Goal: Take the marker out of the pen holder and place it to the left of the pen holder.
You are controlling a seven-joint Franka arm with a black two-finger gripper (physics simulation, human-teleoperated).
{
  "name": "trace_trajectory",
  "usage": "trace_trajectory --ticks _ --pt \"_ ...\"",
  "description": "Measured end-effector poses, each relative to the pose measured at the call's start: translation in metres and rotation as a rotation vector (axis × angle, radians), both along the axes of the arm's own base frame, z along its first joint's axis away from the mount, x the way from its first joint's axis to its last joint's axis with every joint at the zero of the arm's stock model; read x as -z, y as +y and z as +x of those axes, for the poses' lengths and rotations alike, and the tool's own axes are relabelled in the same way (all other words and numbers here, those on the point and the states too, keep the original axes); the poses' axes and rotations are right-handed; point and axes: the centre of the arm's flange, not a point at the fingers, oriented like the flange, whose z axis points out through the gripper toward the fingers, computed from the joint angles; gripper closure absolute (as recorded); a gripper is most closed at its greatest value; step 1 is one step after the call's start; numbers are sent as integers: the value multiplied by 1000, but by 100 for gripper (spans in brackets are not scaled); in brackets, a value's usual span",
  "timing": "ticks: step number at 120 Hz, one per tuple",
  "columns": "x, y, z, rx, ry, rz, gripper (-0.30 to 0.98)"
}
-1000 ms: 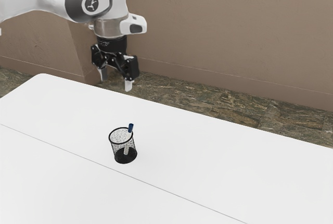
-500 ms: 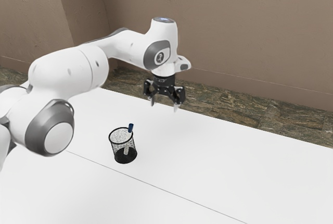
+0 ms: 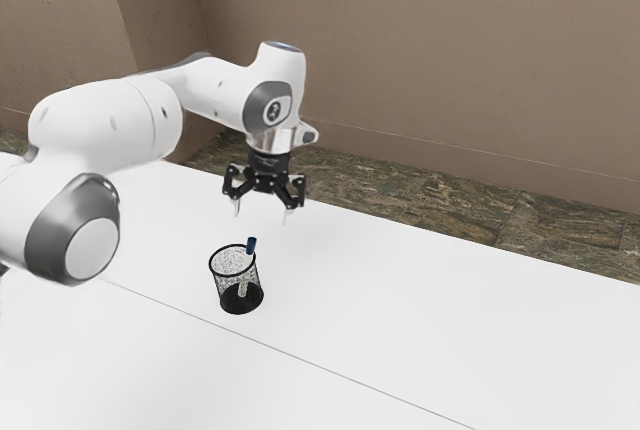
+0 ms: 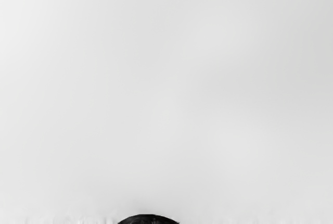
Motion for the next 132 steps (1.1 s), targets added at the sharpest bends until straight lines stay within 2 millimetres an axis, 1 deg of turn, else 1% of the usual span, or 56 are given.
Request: trace_trajectory --ticks 5,11,24,30,36,53,64,77,91,105,119,125,132 --pt "-3 -1 -8 -12 10 -1 0" --pt "-5 -6 -14 -17 13 5 0" --pt "0 -20 -33 -24 30 9 0" --pt "-2 -26 -41 -26 30 7 0" --pt "-4 -31 -46 -29 25 7 0" --pt "-9 -38 -64 -49 20 5 0" --pt "-11 -41 -70 -53 14 16 0" --pt "-13 -47 -74 -40 0 46 0" --pt "-6 -50 -77 -20 -33 70 0" --pt "0 -39 -72 -33 -82 73 0" --pt "11 -32 -74 -47 -106 69 0" --pt "5 -33 -73 -48 -128 64 0" --pt "-9 -37 -73 -49 -159 49 0"
